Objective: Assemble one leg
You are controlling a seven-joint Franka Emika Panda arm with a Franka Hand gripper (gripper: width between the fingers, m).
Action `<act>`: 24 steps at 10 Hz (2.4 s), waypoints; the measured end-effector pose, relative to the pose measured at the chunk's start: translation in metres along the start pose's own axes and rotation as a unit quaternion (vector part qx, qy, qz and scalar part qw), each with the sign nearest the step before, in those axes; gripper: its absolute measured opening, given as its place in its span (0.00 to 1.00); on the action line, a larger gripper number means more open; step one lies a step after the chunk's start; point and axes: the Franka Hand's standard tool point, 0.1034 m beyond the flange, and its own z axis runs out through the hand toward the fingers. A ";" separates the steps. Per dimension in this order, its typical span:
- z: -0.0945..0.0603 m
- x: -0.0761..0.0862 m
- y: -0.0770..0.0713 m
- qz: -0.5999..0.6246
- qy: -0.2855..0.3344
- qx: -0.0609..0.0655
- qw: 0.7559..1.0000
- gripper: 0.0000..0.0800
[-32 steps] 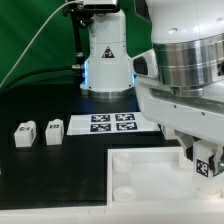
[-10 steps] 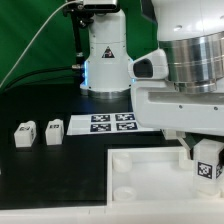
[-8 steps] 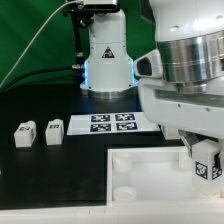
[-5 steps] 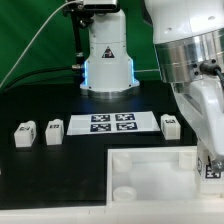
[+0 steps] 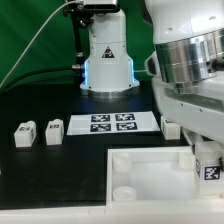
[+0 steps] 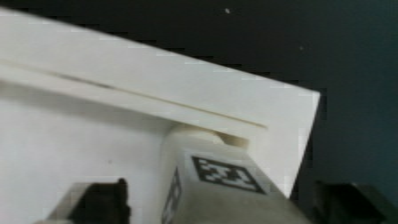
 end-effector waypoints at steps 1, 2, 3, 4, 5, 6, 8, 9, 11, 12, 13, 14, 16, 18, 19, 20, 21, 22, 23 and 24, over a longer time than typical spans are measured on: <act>0.000 0.000 0.000 -0.049 0.001 0.000 0.999 0.77; 0.001 0.001 0.000 -0.089 0.001 0.000 0.996 0.80; 0.000 0.002 0.001 -0.162 0.003 -0.002 0.987 0.80; 0.000 0.003 0.001 -0.253 0.006 -0.010 0.967 0.81; -0.005 0.003 -0.002 -0.385 0.019 -0.034 0.922 0.81; -0.007 0.006 -0.004 -0.468 0.025 -0.040 0.882 0.81; -0.005 0.007 -0.004 -0.448 0.025 -0.037 0.893 0.81; -0.005 0.007 -0.004 -0.452 0.025 -0.037 0.891 0.68; -0.005 0.006 -0.004 -0.377 0.026 -0.032 0.925 0.42; -0.005 0.008 -0.002 -0.307 0.029 -0.032 0.951 0.38; -0.005 0.009 -0.001 -0.249 0.031 -0.031 0.968 0.38; -0.004 0.009 -0.001 -0.181 0.032 -0.027 0.983 0.38; -0.003 0.008 0.001 0.067 0.044 -0.019 0.997 0.38; -0.002 0.004 0.001 0.212 0.035 -0.008 0.977 0.37; -0.002 0.004 0.001 0.197 0.034 -0.009 0.980 0.37; -0.002 0.004 0.001 0.197 0.034 -0.008 0.980 0.37; -0.002 0.004 0.001 0.192 0.034 -0.009 0.981 0.37; -0.002 0.004 0.001 0.162 0.033 -0.010 0.986 0.47; -0.002 0.004 0.001 0.136 0.034 -0.011 0.990 0.47; -0.003 0.003 0.000 0.000 0.031 -0.025 0.999 0.69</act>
Offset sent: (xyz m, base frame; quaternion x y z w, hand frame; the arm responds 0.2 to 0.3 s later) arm 0.0000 0.0000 0.0000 0.0000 0.0000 -0.3382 0.9411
